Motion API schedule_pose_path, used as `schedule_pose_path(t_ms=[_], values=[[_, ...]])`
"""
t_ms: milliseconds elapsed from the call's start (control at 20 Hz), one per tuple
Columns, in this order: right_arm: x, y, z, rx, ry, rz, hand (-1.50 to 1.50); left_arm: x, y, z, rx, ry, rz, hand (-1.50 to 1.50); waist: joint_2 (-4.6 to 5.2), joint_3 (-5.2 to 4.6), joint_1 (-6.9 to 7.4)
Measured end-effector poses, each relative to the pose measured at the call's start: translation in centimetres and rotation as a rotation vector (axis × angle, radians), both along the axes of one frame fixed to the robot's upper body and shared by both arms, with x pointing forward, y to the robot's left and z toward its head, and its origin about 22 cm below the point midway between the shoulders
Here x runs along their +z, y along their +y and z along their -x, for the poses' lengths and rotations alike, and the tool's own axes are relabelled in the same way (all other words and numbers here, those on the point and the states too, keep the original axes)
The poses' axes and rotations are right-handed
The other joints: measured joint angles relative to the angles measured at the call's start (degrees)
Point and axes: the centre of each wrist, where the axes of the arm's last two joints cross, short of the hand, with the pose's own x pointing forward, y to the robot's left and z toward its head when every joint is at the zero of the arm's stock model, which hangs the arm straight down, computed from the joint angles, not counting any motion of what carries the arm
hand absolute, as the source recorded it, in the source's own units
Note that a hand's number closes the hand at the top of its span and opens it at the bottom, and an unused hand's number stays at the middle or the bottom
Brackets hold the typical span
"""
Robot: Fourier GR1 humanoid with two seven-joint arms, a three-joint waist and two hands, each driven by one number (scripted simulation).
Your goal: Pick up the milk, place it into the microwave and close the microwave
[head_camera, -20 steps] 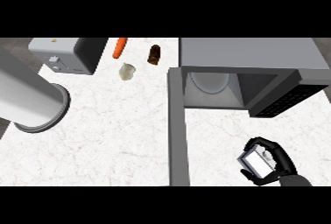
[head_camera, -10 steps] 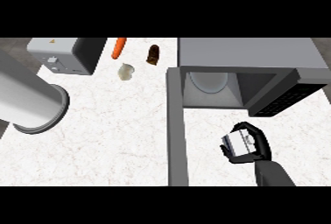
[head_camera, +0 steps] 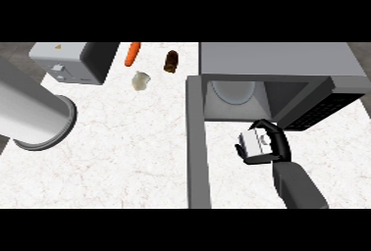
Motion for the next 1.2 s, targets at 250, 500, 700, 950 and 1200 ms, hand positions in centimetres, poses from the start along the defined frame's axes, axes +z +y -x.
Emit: schedule_pose_path(t_ms=[250,500,700,950,1200], values=[[2.7,0.3,-3.3,-0.01,-0.039,0.029,1.5,0.0,0.1,-0.1,-0.001,0.004,-0.011,-1.5,0.16,0.01,0.25],[5.9,-0.1,-6.5,-0.026,-0.037,0.067,1.5,0.0,0.4,-0.5,-0.01,-0.005,-0.029,-1.5,0.4,0.02,0.71],[8.3,-0.1,-8.6,-0.041,-0.024,0.1,1.5,-0.1,0.4,-1.5,-0.022,-0.007,-0.036,-1.5,0.8,0.05,1.35],[11.3,-0.9,-10.6,-0.058,-0.014,0.142,1.5,-0.1,0.6,-2.5,-0.051,-0.019,-0.041,-1.5,1.26,0.08,2.3],[13.0,-1.8,-11.6,-0.129,-0.027,0.253,1.5,-0.2,0.5,-3.3,-0.076,-0.036,-0.044,-1.5,2.06,0.13,3.82]])
